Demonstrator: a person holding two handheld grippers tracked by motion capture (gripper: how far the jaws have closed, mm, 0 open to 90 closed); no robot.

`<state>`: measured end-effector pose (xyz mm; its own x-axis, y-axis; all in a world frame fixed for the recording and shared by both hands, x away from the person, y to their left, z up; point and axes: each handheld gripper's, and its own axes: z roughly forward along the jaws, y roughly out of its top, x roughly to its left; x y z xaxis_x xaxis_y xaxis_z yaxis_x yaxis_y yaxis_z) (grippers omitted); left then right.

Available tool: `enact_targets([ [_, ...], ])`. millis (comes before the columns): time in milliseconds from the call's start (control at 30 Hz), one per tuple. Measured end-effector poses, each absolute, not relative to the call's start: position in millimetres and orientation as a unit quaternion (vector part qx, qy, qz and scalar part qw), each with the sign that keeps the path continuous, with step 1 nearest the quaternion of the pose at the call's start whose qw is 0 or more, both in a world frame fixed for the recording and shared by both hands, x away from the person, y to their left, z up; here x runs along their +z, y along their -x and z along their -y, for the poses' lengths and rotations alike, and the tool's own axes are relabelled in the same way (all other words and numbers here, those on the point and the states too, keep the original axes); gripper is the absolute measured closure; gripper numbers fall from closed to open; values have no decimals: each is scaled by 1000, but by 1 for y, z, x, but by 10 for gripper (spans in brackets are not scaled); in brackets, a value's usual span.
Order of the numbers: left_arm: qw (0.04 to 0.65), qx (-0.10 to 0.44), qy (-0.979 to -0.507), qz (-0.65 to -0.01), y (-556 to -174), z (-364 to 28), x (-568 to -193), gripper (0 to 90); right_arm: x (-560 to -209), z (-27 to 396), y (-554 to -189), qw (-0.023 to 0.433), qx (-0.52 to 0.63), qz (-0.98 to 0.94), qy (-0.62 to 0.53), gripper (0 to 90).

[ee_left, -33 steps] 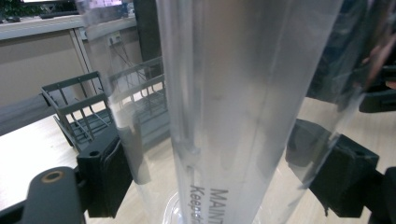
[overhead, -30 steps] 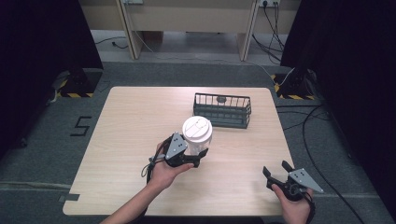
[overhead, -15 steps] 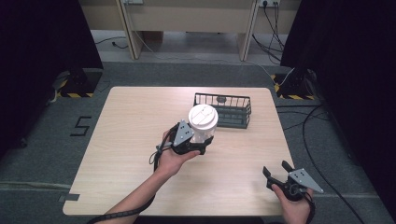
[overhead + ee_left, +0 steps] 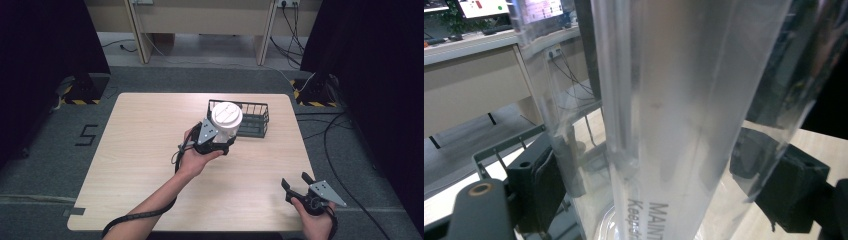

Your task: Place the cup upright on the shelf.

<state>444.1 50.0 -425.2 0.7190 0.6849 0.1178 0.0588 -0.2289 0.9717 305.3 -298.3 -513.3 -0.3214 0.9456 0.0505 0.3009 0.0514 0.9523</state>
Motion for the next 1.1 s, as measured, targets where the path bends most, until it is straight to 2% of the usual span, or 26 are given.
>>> enact_targets([
  [433, 564, 281, -730, -265, -470, -39, -422, 178, -513, 299, -306, 328, 493, -648, -480, 189],
  [1100, 556, 290, -721, -294, -529, -26, -411, 178, -513, 299, -307, 319, 495, -648, -484, 191],
])
